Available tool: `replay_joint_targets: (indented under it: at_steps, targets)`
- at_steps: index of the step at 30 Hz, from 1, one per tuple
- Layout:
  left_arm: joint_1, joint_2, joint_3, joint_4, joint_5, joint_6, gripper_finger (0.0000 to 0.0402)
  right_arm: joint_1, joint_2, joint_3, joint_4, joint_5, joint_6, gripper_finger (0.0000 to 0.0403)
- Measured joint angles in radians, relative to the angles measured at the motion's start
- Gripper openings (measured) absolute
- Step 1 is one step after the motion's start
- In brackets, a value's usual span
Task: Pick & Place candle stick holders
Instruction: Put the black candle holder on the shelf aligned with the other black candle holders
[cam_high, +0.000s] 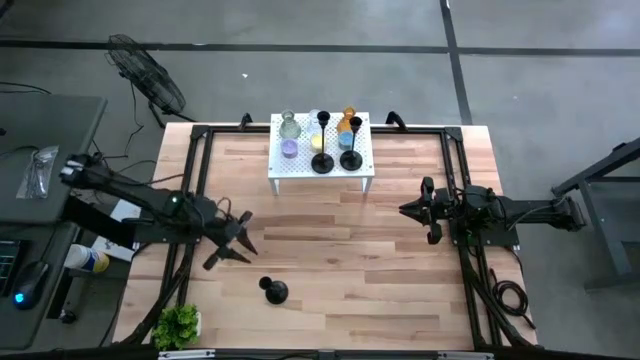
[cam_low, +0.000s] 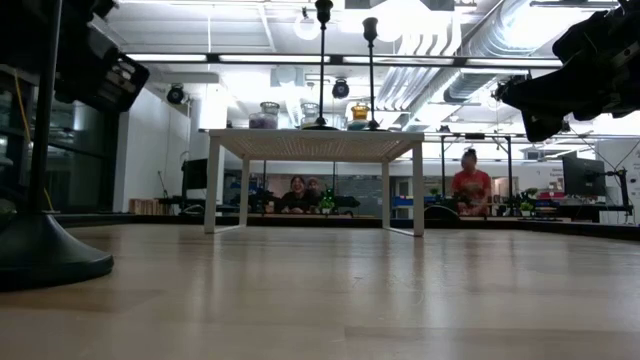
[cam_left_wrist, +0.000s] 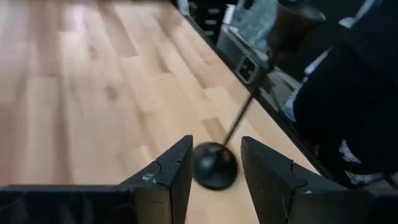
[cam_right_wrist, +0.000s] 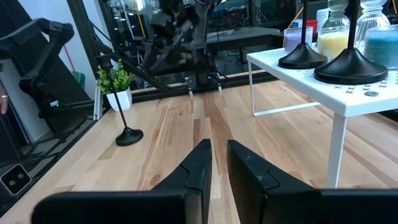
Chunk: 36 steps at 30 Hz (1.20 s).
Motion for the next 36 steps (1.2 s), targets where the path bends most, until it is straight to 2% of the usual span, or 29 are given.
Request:
replay_joint_targets:
  at_steps: [7, 10, 14, 19, 27, 30, 36]
  targets:
    - [-0.136, 0.257, 0.027, 0.243, -0.05, -0.044, 0.0134, 0.0, 0.0, 0.0, 0.0, 0.0, 0.0, 0.0042]
    - [-0.174, 0.325, 0.049, 0.28, -0.089, -0.044, 0.0134, 0.0, 0.0, 0.0, 0.0, 0.0, 0.0, 0.0042]
    - [-0.221, 0.369, 0.051, 0.267, -0.163, -0.051, 0.0134, 0.0, 0.0, 0.0, 0.0, 0.0, 0.0, 0.0042]
    - [-0.262, 0.408, 0.051, 0.316, -0.165, -0.053, 0.0134, 0.0, 0.0, 0.0, 0.0, 0.0, 0.0, 0.0042]
    - [-0.318, 0.458, 0.07, 0.365, -0.251, -0.053, 0.0134, 0.0, 0.0, 0.0, 0.0, 0.0, 0.0, 0.0042]
    - [-0.367, 0.458, 0.081, 0.368, -0.329, -0.04, 0.0134, 0.0, 0.0, 0.0, 0.0, 0.0, 0.0, 0.0042]
    - [-0.451, 0.458, 0.081, 0.333, -0.584, -0.015, 0.0134, 0.0, 0.0, 0.0, 0.001, 0.0, 0.0, 0.0042]
